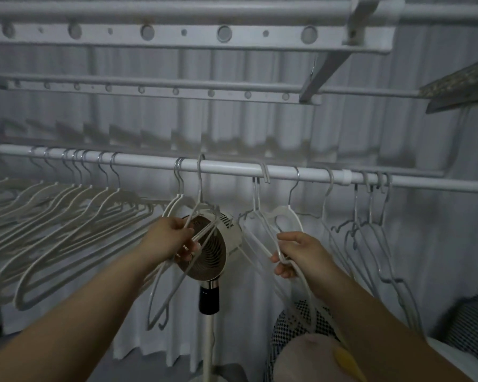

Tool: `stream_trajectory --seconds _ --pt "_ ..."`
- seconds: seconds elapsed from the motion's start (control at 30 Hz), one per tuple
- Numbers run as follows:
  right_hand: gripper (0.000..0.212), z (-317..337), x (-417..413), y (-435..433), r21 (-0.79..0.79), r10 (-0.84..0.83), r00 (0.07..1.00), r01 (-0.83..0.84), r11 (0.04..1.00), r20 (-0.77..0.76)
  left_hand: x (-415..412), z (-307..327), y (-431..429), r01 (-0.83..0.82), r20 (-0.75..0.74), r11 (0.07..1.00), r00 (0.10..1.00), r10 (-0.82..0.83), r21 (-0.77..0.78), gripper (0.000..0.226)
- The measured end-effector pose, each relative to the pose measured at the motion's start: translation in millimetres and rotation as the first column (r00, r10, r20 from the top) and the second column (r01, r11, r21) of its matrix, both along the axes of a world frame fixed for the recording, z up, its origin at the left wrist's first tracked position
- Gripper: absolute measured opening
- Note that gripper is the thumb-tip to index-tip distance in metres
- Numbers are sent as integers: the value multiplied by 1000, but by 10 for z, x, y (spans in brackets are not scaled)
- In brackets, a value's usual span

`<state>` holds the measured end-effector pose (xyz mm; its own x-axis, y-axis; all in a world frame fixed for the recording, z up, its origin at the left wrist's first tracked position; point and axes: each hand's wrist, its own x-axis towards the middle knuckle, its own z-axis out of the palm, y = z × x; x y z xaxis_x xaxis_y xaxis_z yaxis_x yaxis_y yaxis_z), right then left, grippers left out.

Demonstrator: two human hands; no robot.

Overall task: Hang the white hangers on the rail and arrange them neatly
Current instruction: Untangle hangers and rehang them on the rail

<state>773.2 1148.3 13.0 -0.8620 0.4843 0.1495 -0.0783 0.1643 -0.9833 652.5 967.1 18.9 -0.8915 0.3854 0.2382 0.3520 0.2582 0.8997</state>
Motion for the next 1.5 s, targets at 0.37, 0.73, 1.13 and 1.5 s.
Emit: stream_trajectory --seconds 0.37,0.73,1.13,1.5 --pt "19 -51 -206 -137 81 26 1000 -27 996 14 218 80 136 -21 -321 992 947 -21 -127 19" --pt "15 -156 -228 -134 107 -26 999 29 994 -29 411 -95 343 181 17 958 983 -182 -220 19" --pt "19 -160 -126 51 140 -80 996 85 986 -42 168 -24 337 202 122 967 975 -184 -158 28" --pt "23 -139 -110 250 251 -136 991 128 959 12 -128 437 769 313 169 940 942 -289 -137 26"
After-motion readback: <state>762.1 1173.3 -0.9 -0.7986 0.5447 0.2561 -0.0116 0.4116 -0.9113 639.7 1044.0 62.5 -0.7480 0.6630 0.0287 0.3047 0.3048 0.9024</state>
